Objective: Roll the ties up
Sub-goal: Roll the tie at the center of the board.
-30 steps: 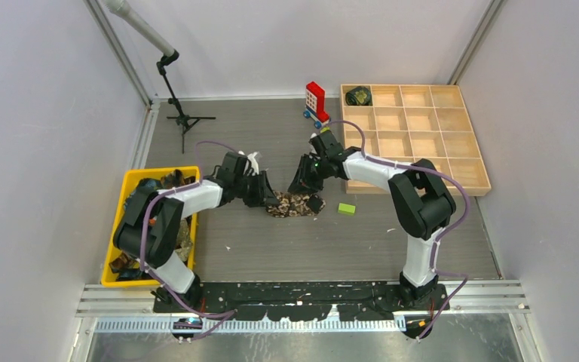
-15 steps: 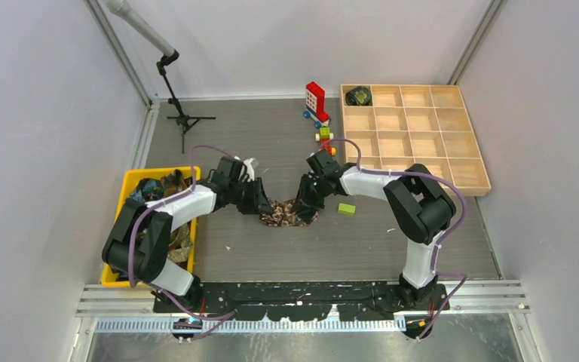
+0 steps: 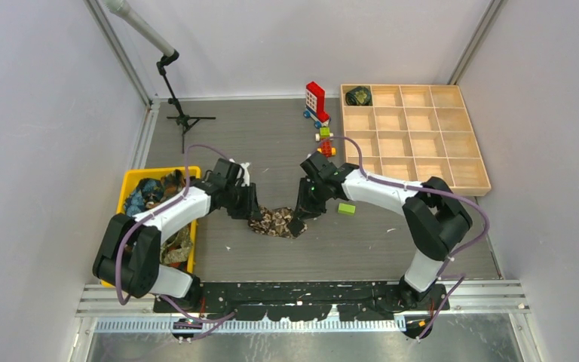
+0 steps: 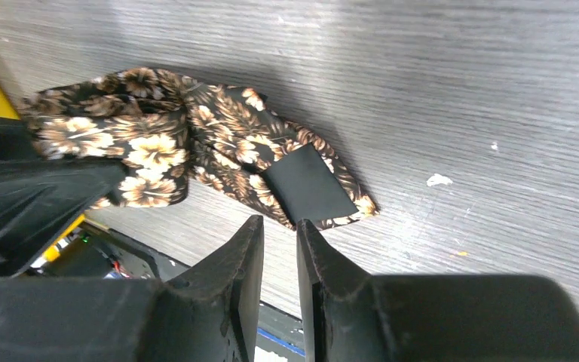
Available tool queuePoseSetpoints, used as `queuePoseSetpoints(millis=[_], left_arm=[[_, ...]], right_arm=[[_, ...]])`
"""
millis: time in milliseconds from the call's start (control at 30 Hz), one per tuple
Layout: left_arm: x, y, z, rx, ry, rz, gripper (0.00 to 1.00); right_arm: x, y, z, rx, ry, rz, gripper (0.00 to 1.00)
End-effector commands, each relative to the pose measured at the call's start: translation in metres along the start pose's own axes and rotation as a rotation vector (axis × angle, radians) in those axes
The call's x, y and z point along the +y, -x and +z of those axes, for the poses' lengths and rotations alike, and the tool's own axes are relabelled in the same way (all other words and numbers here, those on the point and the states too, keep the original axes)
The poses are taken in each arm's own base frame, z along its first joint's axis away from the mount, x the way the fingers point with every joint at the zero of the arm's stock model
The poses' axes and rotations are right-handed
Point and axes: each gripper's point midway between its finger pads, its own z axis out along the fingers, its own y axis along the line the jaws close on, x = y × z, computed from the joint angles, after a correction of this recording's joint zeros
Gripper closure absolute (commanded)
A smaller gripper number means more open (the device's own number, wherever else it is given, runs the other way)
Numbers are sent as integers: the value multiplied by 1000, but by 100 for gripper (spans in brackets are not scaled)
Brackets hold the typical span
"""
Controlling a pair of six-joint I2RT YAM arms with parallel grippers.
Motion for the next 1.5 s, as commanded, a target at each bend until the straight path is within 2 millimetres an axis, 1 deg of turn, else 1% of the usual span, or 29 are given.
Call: queuePoseSetpoints(millis=[0,133,233,367,533,733,900,1067,1167,1367,1467], left_arm=[[-2,14,-14,-47,81,83,76],[7,16,-20,-56,210,129,76],[17,22,-27,-82,346,164,76],[18,30,-30,-92,467,239,76],[25,36,-36,-86,670,340,76],[26,38,-29,-32,835,462,76],[16,46,-25,-37,950,559,76],[7,52,-17,-23,1082,653,76],[6,53,-10,-18,1163,693,77],[3,47,10,0,1223,765,77],[-1,46,12,9,1248,802,74]], right_arm=[[15,23,-34,-104,5,-44,72],[11,28,-44,-143,2,-29,72],[5,30,-51,-169,-6,-17,72],[-4,31,-59,-192,-14,0,72],[-17,28,-70,-208,-27,19,72],[-28,27,-82,-228,-34,31,72],[-33,27,-96,-256,-25,42,72],[-36,27,-111,-284,-17,48,72],[-39,27,-120,-299,-11,55,72],[-41,25,-133,-317,-1,60,72],[-41,25,-140,-329,11,65,72]])
